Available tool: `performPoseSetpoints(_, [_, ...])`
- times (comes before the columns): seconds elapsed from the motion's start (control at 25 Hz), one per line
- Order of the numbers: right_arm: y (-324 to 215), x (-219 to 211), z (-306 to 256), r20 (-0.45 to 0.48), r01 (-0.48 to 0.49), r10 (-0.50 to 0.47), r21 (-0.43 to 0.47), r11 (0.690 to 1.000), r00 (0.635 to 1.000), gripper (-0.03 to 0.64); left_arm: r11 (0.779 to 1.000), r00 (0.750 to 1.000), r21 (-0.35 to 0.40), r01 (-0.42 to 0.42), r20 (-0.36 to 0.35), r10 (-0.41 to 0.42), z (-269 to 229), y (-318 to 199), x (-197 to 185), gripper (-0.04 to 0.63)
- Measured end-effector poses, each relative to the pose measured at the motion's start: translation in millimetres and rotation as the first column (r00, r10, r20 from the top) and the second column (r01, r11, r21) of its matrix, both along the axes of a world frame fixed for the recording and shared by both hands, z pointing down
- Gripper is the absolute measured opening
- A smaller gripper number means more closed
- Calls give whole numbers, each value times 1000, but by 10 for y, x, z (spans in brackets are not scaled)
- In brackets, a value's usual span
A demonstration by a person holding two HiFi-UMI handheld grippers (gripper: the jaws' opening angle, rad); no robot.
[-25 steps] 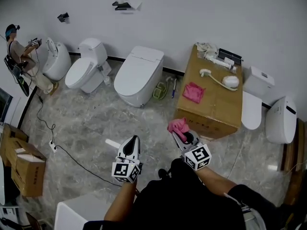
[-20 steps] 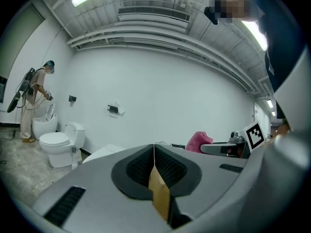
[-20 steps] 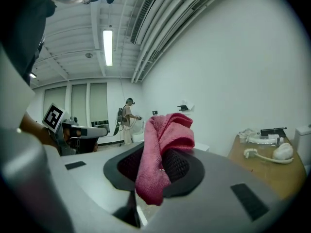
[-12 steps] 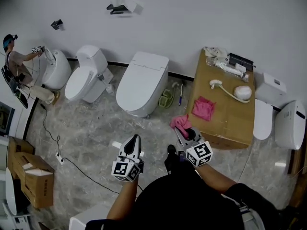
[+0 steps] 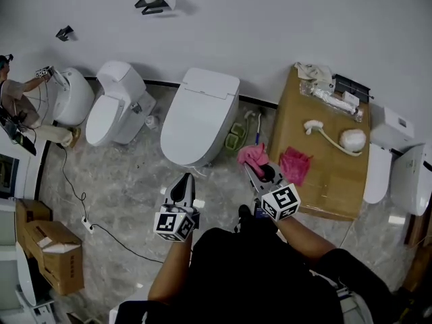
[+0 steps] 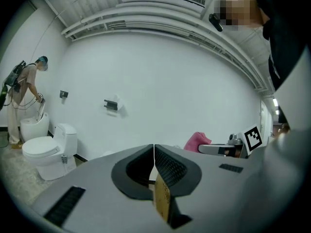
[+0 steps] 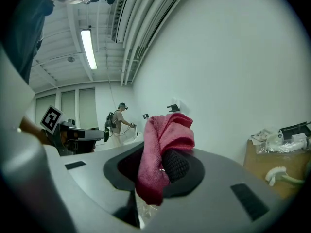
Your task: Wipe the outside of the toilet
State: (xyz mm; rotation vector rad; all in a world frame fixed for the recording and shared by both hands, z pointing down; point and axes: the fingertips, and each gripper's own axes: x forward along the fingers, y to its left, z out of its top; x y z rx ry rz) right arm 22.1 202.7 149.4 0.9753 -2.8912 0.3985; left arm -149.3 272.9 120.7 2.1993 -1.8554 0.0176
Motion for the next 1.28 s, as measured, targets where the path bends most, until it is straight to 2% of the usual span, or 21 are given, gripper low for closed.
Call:
performPoseSetpoints(0.16, [-351, -131, 145, -28, -37, 37, -13, 999, 999, 101, 999, 999, -30, -9, 43, 10, 116, -452, -117, 20])
performPoseSetpoints(0.32, [-781, -280, 390, -55, -116, 113, -49, 992, 992, 101, 997, 998, -78, -24, 51, 28, 385, -917, -288, 20])
performPoseSetpoints(0.48, [-1249, -367, 583, -85, -208, 202, -64, 976, 976, 101, 986, 993, -125, -108, 41, 114, 688, -1452, -402, 20])
performPoseSetpoints(0.84, [-2024, -494, 1256, -163, -413, 387, -176, 894, 907, 101, 926, 943, -194, -324, 4, 331, 1264, -2620, -649, 20])
performPoseSetpoints(1.04, [-2488, -505, 1661, -209, -485, 449, -177, 856, 869, 101, 891, 913, -215, -399, 3, 409, 1551, -3085, -639, 20])
performPoseSetpoints(1.16, [-2814, -557, 1961, -225, -487, 446, -189, 852, 867, 101, 877, 901, -228, -423, 1, 435, 1737, -3299, -642, 20])
performPoseSetpoints(1.28, [-3143, -690, 2330, -266, -449, 396, -178, 876, 879, 101, 868, 900, -266, -419, 1, 435, 2025, -3464, -645, 20])
